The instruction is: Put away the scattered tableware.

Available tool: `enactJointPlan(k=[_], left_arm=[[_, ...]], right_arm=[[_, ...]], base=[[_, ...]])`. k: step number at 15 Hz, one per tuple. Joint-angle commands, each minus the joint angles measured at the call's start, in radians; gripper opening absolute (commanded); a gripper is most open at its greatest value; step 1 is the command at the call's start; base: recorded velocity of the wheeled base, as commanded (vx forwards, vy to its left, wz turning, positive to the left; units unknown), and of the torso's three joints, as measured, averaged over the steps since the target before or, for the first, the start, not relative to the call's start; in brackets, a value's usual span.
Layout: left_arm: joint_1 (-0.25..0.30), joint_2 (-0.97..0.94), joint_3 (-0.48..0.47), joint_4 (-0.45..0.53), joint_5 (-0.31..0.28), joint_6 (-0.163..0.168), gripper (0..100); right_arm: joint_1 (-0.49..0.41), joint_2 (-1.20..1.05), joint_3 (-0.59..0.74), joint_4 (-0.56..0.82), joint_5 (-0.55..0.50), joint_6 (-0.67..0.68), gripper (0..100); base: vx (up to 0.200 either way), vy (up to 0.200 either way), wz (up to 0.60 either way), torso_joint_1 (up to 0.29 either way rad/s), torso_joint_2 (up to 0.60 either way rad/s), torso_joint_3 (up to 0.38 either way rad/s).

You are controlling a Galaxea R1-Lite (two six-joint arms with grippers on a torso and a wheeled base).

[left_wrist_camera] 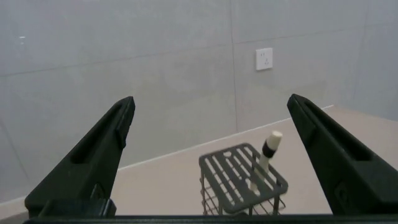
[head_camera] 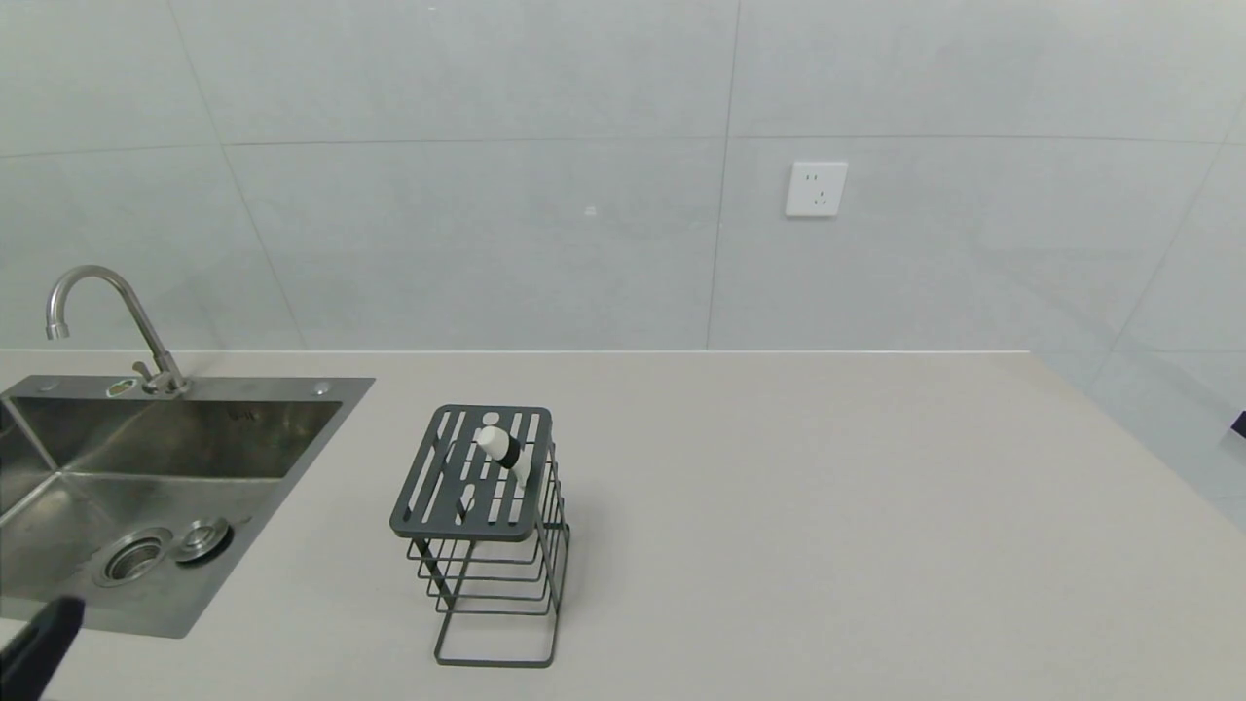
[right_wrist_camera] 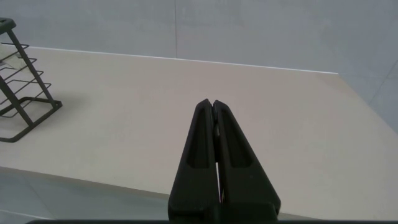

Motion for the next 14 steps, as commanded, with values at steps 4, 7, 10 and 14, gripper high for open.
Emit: enactJointPlan(k=[4,7,10,14], left_arm=[[-0.055,-0.454,0.007,0.526,0.085,0.082,100],[-0.055,-0.454,0.007,0.795,0.369,0.131,100],[-0.055,-0.454,0.007,0.815,0.429,0.025,100],[-0.057,-0.454,0.007,0.816,0.387,0.045,100]], right_arm=[[0.0,0.0,0.0,0.0,0.001,-0.001,0],[0.0,0.0,0.0,-0.002,0.001,-0.001,0],[0.0,0.0,0.0,0.007,-0.065,-0.007,0],[0.0,0.002,0.0,0.05,-0.139,0.041,0]], base=[[0.0,0.0,0.0,0.0,0.0,0.0],[0.0,0.0,0.0,0.0,0.0,0.0],[0.0,0.0,0.0,0.0,0.0,0.0],[0.0,0.0,0.0,0.0,0.0,0.0]])
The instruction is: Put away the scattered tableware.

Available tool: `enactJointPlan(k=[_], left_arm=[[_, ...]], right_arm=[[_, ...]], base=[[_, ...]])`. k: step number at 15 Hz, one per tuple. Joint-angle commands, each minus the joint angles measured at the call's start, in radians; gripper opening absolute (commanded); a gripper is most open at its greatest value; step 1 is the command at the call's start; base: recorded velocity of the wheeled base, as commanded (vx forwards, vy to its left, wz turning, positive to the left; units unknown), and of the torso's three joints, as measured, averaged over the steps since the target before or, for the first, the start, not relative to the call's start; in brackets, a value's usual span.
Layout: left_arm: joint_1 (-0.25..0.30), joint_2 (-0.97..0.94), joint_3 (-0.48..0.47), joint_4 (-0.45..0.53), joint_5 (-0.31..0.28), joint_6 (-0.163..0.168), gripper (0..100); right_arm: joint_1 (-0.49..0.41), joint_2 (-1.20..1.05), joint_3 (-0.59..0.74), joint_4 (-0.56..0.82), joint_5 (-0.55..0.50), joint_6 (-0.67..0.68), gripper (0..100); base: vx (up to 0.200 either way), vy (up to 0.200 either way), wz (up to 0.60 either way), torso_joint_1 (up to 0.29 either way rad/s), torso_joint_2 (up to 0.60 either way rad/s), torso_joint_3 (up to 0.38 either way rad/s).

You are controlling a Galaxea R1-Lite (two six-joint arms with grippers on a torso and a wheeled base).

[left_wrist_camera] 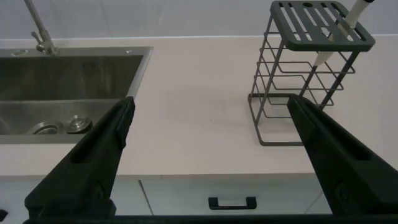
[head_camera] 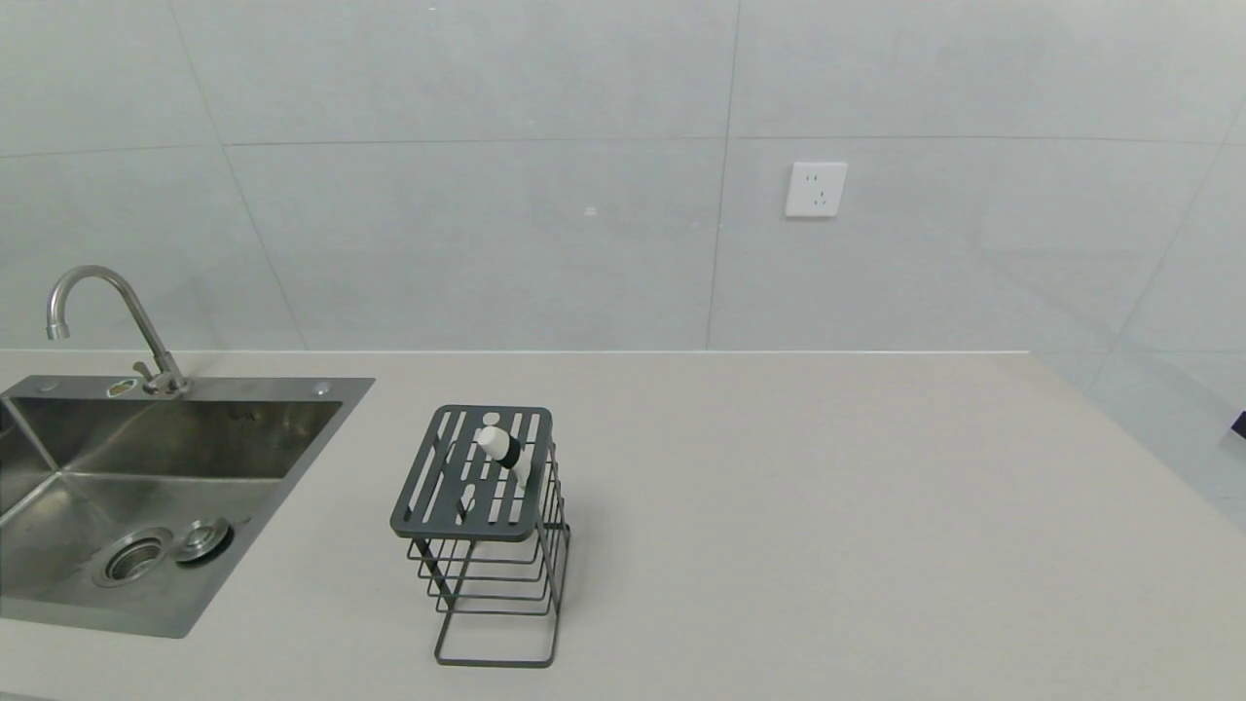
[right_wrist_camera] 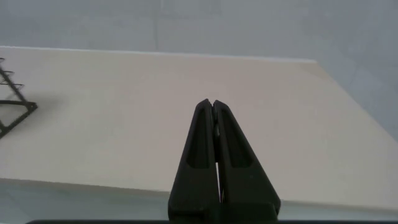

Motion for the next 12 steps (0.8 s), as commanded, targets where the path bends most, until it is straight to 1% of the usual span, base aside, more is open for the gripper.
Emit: enactJointPlan(k=[1,3,7,12], left_arm=[[-0.001,0.002,0.0,0.001,-0.007,-0.001,100],[-0.001,0.002,0.0,0.001,-0.007,-0.007,100],[-0.001,0.002,0.0,0.001,-0.005,-0.001,100],[0.0,0.002,0.0,0.001,-0.005,-0.009,100]], right_arm=[[0.001,0.0,0.0,0.0,0.002,0.003,0],[0.001,0.0,0.0,0.002,0.005,0.003,0],[0.001,0.001,0.0,0.003,0.007,0.003,0],[0.001,0.0,0.0,0.003,0.002,0.002,0]], base=[[0.0,0.0,0.0,0.0,0.0,0.0],[0.0,0.0,0.0,0.0,0.0,0.0],[0.0,0.0,0.0,0.0,0.0,0.0],[0.0,0.0,0.0,0.0,0.0,0.0]])
